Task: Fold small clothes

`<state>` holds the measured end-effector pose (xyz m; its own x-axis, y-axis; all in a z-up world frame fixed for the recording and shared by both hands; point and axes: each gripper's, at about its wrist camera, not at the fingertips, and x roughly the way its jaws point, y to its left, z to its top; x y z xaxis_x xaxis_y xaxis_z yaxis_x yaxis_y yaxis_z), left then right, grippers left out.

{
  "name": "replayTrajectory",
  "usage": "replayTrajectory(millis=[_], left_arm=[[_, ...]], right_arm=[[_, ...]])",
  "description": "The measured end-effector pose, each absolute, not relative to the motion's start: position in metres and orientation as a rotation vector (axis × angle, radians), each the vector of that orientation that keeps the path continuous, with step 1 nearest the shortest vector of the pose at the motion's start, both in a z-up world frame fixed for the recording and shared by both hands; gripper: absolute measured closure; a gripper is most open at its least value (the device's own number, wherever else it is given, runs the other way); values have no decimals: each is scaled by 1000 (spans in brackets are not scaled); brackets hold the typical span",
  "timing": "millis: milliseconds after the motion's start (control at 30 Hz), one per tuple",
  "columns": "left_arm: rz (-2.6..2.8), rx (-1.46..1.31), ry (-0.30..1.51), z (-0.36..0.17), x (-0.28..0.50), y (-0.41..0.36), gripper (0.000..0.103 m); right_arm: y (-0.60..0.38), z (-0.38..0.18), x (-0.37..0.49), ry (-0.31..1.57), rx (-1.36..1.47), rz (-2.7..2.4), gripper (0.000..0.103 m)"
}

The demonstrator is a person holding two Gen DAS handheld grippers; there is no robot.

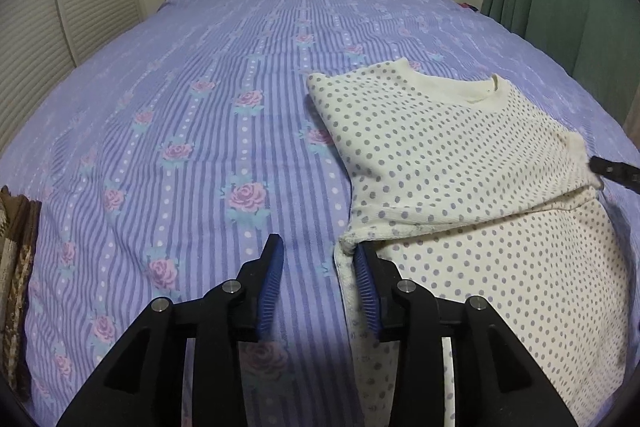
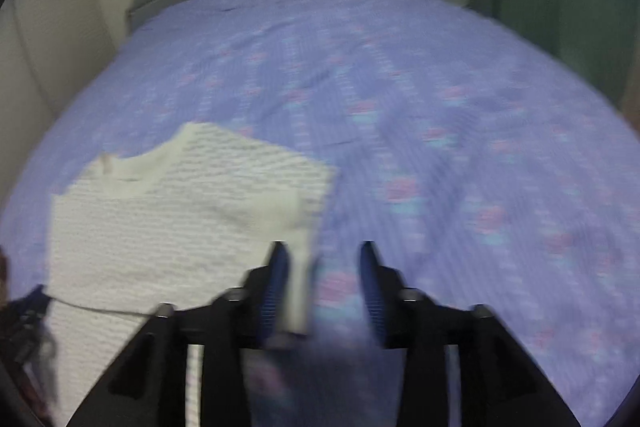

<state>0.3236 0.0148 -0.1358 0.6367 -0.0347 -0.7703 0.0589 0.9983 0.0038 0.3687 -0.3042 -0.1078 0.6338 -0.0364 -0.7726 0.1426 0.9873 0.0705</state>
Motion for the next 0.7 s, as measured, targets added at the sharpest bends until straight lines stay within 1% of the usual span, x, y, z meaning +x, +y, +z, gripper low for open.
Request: replayTrajectory(millis=[133,233,367,500,600,700], left_arm=[[-57,47,882,-133,320,12,64],[-39,61,888,-132,322,11,61],[-50,54,906,-134,327,14,61],[-58,76,903,-136,326,14,60],[-57,77,902,-138,328,13,60],[-57,81,898,-138,328,12,60]], right_arm=[[-317,-96,332,847,211,-58,62],[-306,-97,318,863,188,-9,62],[-294,-107,322,899,152,26,62],[-293,-117,327,943,161,33,65],[-286,-117,324,927,114,26,65],[-286,-119,330,910,148,34,66]])
